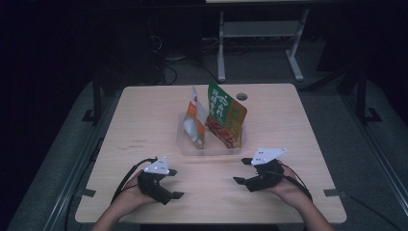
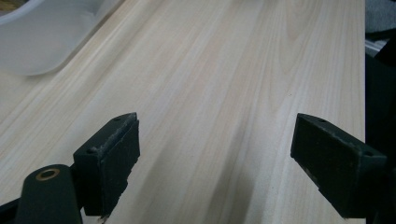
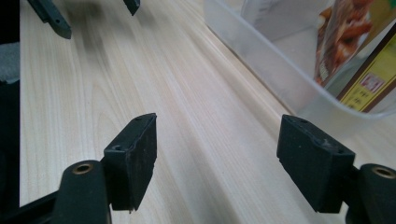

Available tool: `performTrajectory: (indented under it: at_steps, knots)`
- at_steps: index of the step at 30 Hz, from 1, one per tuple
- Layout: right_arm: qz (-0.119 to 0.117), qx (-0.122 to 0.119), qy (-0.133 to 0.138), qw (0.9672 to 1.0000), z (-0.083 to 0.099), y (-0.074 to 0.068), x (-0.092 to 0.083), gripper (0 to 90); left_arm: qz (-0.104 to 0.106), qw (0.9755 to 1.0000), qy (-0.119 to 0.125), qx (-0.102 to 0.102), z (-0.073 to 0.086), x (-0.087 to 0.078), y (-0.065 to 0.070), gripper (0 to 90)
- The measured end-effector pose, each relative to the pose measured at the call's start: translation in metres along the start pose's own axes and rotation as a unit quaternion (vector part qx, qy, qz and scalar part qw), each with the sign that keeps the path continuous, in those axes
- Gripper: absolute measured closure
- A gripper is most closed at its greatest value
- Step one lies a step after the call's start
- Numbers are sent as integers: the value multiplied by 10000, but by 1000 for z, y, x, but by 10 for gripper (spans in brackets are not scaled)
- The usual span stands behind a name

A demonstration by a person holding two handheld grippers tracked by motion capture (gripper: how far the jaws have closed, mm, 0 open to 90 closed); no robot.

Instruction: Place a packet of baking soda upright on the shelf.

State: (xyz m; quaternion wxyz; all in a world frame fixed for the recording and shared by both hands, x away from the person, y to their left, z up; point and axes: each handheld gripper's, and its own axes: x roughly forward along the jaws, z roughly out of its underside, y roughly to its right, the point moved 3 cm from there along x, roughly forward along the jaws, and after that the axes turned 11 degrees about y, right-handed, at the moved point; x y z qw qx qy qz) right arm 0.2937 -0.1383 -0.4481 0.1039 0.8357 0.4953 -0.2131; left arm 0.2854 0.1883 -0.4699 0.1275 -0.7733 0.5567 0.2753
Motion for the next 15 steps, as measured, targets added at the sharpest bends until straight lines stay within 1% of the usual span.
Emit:
performTrajectory:
  at_steps: [2, 3, 4, 6, 8, 9, 11, 12, 15]
  knots:
    - [-74, 78, 7, 9999, 3, 0, 4, 281, 39, 10000, -28, 61, 0, 1, 2, 151]
    - [-119, 32, -4, 9999, 4, 0, 7, 278, 55, 10000, -15, 67, 0, 2, 2, 151]
    - [-130, 22, -56, 9999, 4, 0, 8, 277, 71, 9999, -17, 75, 0, 3, 3, 150]
    - [-59, -6, -212, 9998, 7, -2, 13, 278, 94, 9999, -30, 44, 1, 5, 4, 151]
    - [-84, -31, -315, 9995, 9, -3, 16, 278, 104, 9998, -78, 117, 0, 5, 4, 151]
    - [-99, -29, -327, 9994, 9, -3, 17, 278, 95, 9999, -38, 74, 0, 5, 5, 151]
    - [-153, -45, -291, 9994, 8, -4, 17, 277, 71, 9998, -74, 158, 0, 4, 4, 151]
    - [-171, -33, -273, 9995, 8, -4, 17, 278, 62, 9999, -34, 115, 0, 4, 5, 151]
    - [-191, -53, -238, 9995, 8, -3, 16, 278, 62, 9999, -30, 125, 0, 4, 4, 151]
